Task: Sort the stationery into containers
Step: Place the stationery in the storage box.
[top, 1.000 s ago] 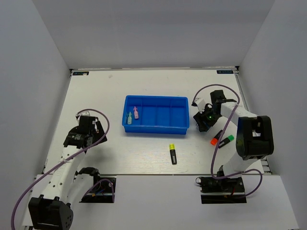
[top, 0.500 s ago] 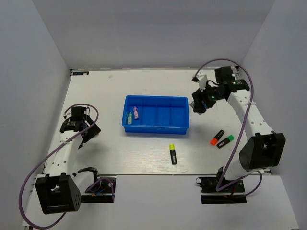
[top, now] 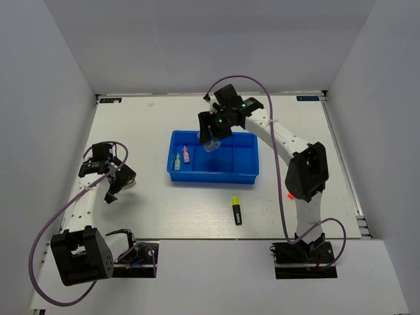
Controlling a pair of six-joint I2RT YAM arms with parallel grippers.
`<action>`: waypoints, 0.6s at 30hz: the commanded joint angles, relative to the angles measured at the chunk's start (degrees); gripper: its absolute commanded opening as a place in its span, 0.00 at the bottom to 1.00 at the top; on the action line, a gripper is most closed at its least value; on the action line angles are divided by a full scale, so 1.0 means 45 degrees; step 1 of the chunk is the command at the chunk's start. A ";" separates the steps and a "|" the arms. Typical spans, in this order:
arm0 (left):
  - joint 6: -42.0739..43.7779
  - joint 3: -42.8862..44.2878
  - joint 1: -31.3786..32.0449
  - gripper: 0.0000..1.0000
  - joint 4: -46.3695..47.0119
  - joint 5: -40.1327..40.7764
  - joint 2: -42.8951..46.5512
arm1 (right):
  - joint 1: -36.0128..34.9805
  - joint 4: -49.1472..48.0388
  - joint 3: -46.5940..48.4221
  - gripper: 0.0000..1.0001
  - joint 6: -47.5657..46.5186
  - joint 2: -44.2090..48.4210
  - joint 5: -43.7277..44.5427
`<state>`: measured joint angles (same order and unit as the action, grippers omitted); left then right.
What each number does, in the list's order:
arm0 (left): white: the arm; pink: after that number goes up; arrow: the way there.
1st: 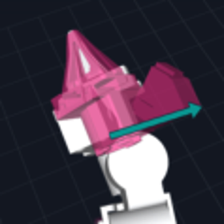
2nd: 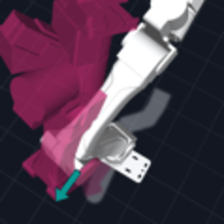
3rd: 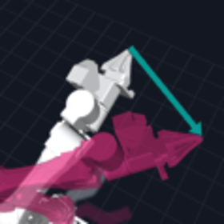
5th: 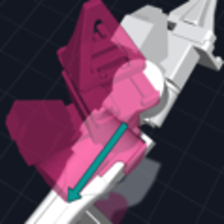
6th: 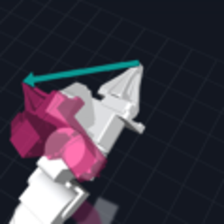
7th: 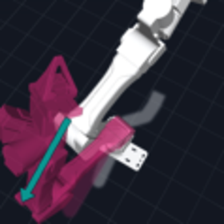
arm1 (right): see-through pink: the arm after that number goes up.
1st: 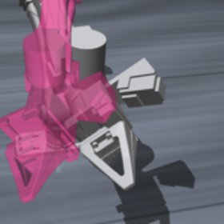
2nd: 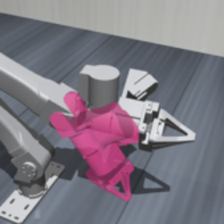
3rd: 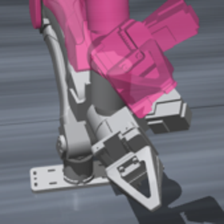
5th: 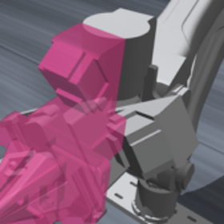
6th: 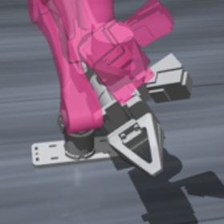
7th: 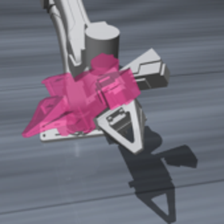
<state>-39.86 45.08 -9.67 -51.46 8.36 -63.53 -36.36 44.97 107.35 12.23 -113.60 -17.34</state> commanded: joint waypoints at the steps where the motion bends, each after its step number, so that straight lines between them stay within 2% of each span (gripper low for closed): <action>1: -0.0089 0.0354 -0.0136 1.00 -0.0049 -0.0061 0.0230 | -0.0201 -0.0793 0.1204 0.00 0.2925 -0.0475 0.2734; 4: 0.0164 0.0256 -0.0253 1.00 -0.0068 -0.0022 0.0289 | -0.0416 -0.1458 0.0657 0.00 0.3785 -0.0769 0.4218; 7: 0.0321 0.0139 -0.0332 1.00 -0.0029 -0.0022 0.0328 | -0.0572 -0.1109 0.0734 0.00 0.4411 -0.1277 0.4750; 18: 0.0361 -0.0447 -0.0468 1.00 0.0420 -0.0159 0.0231 | -0.1237 -0.1186 0.0754 0.01 0.5075 -0.2158 0.4245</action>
<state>-38.61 43.72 -11.40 -50.78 7.99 -63.33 -40.91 41.60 109.58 32.64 -124.03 1.54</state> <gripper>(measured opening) 0.991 0.703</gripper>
